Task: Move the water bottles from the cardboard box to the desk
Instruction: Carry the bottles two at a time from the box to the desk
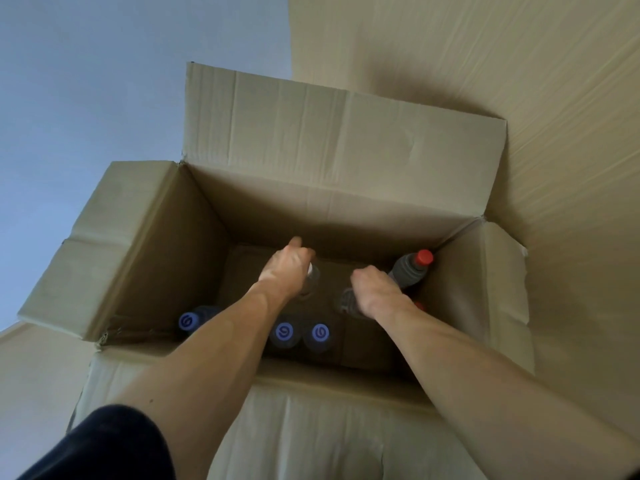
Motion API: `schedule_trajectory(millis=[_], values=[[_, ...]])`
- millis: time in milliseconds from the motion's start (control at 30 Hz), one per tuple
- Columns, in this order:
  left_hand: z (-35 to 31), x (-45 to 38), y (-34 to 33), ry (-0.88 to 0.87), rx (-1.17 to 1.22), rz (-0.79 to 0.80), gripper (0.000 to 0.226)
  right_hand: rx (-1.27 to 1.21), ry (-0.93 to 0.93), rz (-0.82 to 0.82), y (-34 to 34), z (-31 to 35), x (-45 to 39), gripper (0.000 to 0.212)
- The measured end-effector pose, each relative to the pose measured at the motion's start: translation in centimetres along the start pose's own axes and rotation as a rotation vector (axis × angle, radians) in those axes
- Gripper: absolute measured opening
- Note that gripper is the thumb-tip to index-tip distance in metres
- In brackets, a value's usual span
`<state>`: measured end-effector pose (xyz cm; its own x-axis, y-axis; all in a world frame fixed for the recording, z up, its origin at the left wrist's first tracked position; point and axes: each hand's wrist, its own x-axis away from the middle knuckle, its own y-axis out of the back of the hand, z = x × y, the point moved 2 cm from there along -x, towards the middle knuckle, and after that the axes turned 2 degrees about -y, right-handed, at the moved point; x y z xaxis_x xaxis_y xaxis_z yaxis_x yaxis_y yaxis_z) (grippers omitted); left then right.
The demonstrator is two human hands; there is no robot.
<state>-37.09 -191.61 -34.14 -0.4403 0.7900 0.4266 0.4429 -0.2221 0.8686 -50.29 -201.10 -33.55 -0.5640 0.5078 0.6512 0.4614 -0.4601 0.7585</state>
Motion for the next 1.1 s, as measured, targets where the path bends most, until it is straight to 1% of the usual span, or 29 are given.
schedule_trajectory(millis=[200,333,400,533,633,700,767,867,967,1033,1100], values=[[1.1,-0.9,-0.9,-0.005,0.151,-0.018,0.040,-0.087,0.060,-0.048,0.2,1.6,-3.1,0.021],[1.7,-2.0,-1.2,-0.058,0.169,0.050,0.054,-0.331,0.088,-0.082,0.0,1.1,-3.8,0.029],[2.1,-2.4,-1.4,-0.077,0.189,0.098,0.062,-0.457,0.086,-0.099,-0.6,0.5,-3.8,0.040],[3.6,-2.8,-1.7,-0.058,0.297,0.189,0.082,-0.591,0.114,-0.067,-2.7,-0.8,-4.1,0.071],[4.8,-2.8,-2.5,-0.058,0.361,0.256,0.089,-0.674,0.115,-0.060,-4.2,-1.6,-4.5,0.084],[5.3,-2.9,-3.3,-0.048,0.366,0.252,0.091,-0.698,0.109,-0.079,-5.1,-1.7,-4.9,0.085],[5.6,-3.2,-4.3,-0.050,0.377,0.226,0.088,-0.752,0.086,-0.095,-5.9,-1.5,-5.3,0.082],[5.7,-3.7,-4.9,-0.060,0.352,0.178,0.075,-0.811,0.071,-0.155,-6.4,-1.2,-5.7,0.067],[5.5,-3.9,-4.3,-0.087,0.293,0.150,0.070,-0.854,0.055,-0.199,-6.2,-1.6,-5.4,0.056],[5.4,-3.6,-3.4,-0.099,0.281,0.139,0.068,-0.867,0.054,-0.201,-5.6,-2.2,-5.0,0.056],[5.3,-2.8,-2.3,-0.107,0.323,0.117,0.066,-0.903,0.055,-0.178,-4.8,-2.7,-4.3,0.058]])
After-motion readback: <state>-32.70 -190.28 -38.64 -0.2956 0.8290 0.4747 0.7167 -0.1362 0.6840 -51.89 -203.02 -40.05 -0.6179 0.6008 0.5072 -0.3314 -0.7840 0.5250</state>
